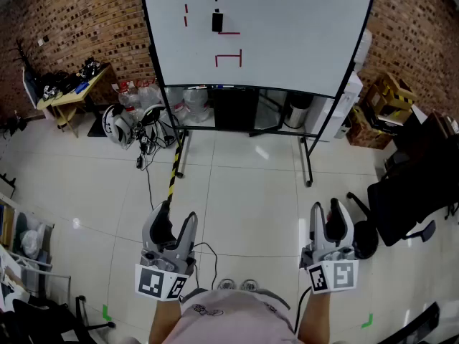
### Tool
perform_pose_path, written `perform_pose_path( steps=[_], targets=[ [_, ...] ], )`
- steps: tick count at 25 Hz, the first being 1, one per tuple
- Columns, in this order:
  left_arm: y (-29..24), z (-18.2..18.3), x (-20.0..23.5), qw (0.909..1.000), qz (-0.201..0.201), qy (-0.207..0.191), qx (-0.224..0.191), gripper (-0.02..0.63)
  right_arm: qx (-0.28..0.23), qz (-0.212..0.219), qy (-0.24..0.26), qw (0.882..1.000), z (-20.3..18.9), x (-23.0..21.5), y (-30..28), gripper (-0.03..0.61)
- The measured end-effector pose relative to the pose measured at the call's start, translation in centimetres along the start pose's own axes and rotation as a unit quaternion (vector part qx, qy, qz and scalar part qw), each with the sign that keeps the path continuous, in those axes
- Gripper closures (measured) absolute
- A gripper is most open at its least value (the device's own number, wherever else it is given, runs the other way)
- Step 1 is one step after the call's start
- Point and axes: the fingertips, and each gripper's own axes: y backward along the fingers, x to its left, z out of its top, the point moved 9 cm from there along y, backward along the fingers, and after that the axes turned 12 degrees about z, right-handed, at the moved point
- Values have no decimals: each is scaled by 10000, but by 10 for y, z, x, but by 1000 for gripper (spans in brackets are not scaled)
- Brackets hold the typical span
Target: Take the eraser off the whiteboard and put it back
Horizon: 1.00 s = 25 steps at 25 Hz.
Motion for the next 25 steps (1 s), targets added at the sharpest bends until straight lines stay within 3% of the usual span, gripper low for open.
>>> perform_pose_path(
  steps=[9,18,25],
  targets=[
    [-49,-25,-11,9996,-210,89,143,382,195,112,-37,9997,-15,-19,-35,413],
    [-101,-41,-26,9997,159,-125,164,382,142,531,-288,9981,-35,-67,-88,413],
    [-149,-63,-6,9988,313,-205,324,382,161,703,-396,9966,-56,-89,-158,413]
  ],
)
